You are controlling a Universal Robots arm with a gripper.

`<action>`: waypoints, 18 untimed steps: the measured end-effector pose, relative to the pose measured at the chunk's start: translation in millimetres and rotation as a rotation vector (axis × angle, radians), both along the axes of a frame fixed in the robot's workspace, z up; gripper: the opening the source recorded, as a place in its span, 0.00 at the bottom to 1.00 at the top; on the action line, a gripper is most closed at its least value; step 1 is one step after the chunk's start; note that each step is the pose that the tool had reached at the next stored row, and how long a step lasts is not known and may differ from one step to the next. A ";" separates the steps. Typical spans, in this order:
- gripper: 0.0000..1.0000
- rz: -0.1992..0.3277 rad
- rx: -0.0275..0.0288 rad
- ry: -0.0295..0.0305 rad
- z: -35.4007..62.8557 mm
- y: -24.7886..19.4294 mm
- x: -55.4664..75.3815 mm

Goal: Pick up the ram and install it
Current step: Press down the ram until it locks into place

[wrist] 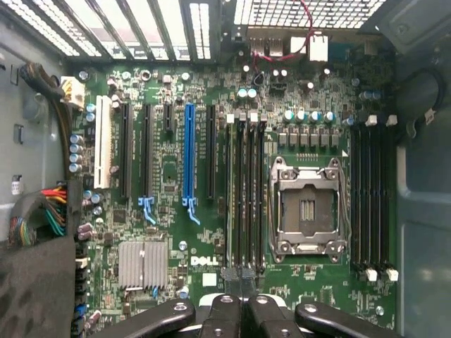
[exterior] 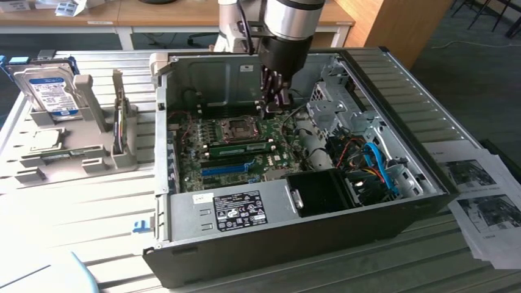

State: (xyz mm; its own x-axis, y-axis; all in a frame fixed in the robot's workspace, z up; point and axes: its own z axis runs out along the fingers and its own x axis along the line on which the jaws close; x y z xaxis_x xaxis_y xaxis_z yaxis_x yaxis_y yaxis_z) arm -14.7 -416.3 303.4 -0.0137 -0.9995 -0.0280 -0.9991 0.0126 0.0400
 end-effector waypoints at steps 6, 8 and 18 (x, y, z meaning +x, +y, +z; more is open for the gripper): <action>0.09 0.000 0.0000 0.0000 0.0 0.0 8.8; 0.09 0.000 0.0001 0.0000 0.0 0.0 9.0; 0.09 0.000 0.0000 0.0000 -5.3 0.0 9.0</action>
